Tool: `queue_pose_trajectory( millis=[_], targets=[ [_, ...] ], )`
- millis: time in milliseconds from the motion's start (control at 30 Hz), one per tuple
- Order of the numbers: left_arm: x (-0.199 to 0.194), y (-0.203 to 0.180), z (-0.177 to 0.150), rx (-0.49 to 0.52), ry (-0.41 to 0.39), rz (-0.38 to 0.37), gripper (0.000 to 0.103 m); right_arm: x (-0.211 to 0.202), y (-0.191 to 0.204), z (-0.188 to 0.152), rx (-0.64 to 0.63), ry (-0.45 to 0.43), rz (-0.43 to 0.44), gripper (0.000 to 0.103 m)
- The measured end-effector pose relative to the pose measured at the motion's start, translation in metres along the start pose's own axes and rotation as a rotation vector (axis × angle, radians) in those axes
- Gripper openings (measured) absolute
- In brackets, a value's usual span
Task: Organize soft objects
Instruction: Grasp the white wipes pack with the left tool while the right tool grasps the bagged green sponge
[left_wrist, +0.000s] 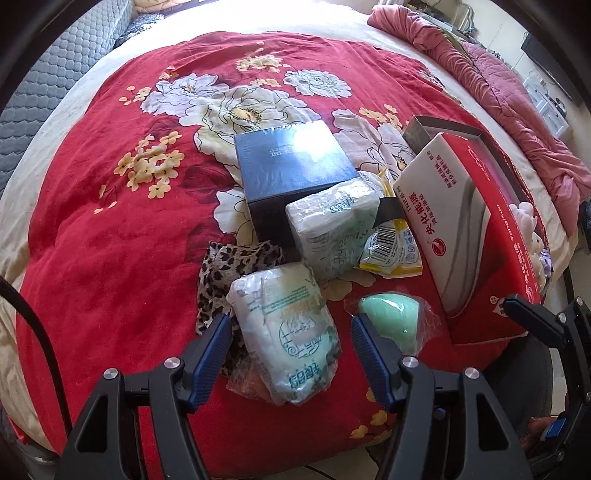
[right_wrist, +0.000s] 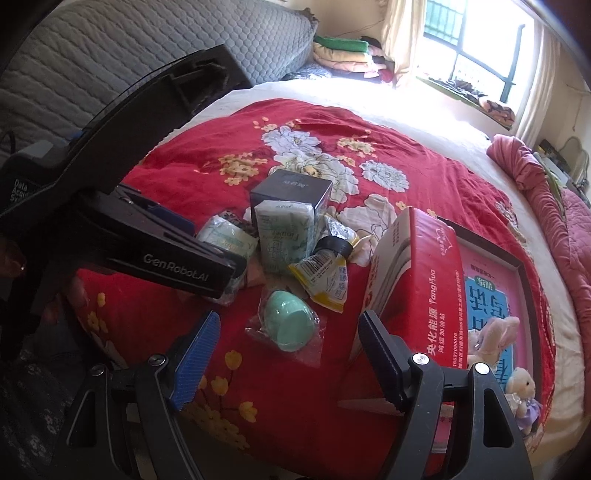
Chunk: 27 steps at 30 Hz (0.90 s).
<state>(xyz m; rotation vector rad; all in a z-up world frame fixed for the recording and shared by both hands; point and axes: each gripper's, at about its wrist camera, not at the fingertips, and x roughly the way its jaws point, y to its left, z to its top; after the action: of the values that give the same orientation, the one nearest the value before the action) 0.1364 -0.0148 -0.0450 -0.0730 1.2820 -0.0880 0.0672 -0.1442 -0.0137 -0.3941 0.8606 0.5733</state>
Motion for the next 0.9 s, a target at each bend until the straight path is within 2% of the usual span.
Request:
queue_pose_trajectory(
  millis=[333, 567, 667, 900],
  targets=[
    [0.022, -0.005, 0.010, 0.039, 0.065, 0.074, 0.065, 0.026, 0.007, -0.002, -0.064, 0.036, -0.022, 0.079],
    [0.022, 0.010, 0.012, -0.003, 0.074, -0.019, 0.053, 0.052, 0.019, -0.001, -0.168, 0.077, -0.073, 0.079],
    [0.018, 0.018, 0.011, -0.034, 0.061, -0.061, 0.051, 0.063, 0.024, -0.001, -0.229, 0.076, -0.122, 0.078],
    [0.006, 0.039, 0.010, -0.093, 0.035, -0.147, 0.049, 0.084, 0.025, -0.002, -0.280, 0.084, -0.126, 0.077]
  ],
)
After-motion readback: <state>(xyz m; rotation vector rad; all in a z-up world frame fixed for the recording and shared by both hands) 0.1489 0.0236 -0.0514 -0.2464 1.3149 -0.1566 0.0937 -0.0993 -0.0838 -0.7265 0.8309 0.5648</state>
